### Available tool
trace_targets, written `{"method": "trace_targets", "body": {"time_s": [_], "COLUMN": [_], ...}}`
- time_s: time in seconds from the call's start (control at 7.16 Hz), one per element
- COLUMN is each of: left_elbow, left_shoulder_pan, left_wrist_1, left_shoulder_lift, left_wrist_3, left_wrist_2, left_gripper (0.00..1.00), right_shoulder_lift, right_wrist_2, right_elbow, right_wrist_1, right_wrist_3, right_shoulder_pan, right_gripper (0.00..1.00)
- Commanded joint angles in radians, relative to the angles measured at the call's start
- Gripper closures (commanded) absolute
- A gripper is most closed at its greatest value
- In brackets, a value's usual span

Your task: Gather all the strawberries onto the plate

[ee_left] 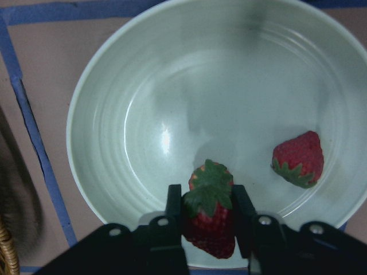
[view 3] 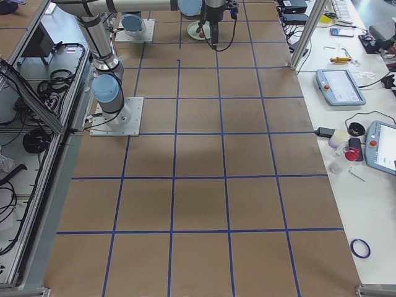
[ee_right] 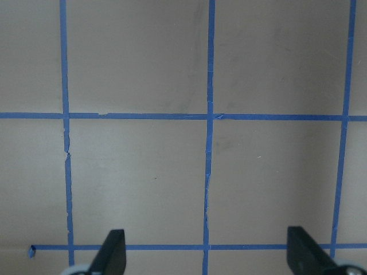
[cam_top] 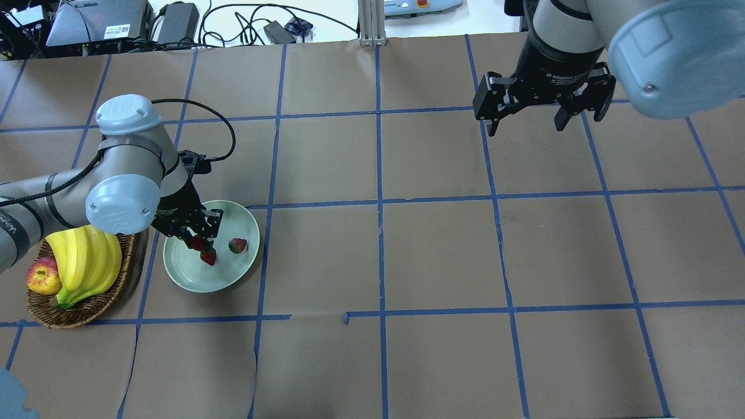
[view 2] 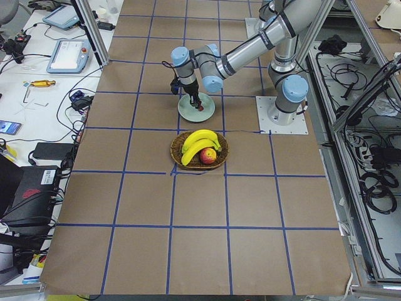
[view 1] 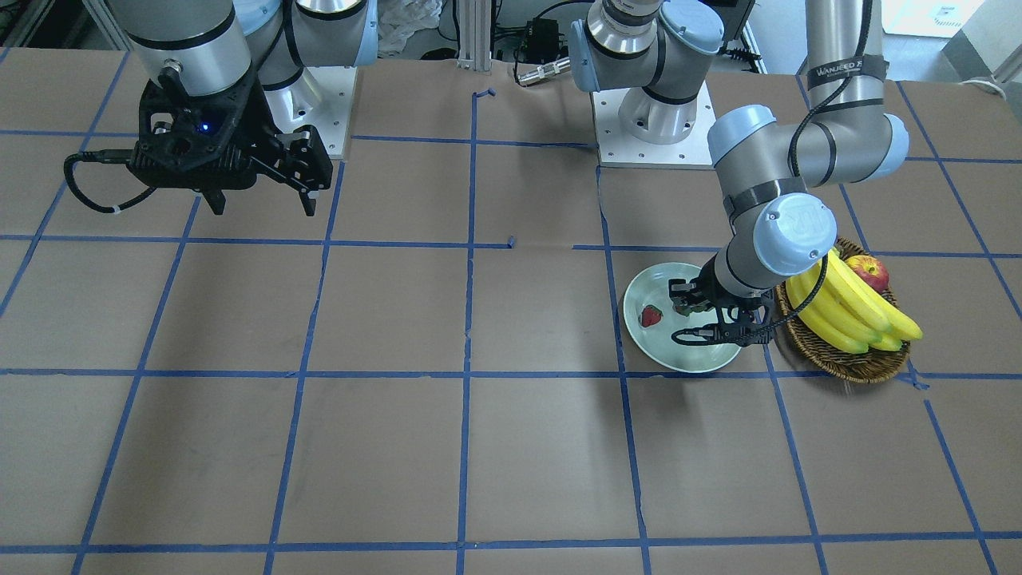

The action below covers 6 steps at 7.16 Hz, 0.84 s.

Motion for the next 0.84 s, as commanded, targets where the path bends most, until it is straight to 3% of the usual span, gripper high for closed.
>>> {"method": "trace_targets", "body": {"time_s": [0.0,0.42,0.7], "left_elbow": [0.011,0.114,0.258], "left_shoulder_pan": [0.002,-0.027,-0.110], "left_wrist_1": [0.001,-0.054,-0.140], "left_shoulder_lift": [0.005,0.090,0.149], "left_wrist_3": [-0.003,-0.012,-0.129], "left_wrist_2": [0.003,-0.005,-0.097], "left_gripper": [0.00,0.00,0.00], "right_shoulder_lift": [-0.001,-0.001,-0.001], "right_wrist_2": [0.000,0.000,0.000], "right_elbow": [0.000,0.002,0.002], "right_wrist_1": [0.000,0.000,0.000], "right_wrist_3": [0.001,0.002,0.002], "right_shoulder_pan": [0.000,0.000,0.000], "right_gripper": [0.00,0.00,0.00]}}
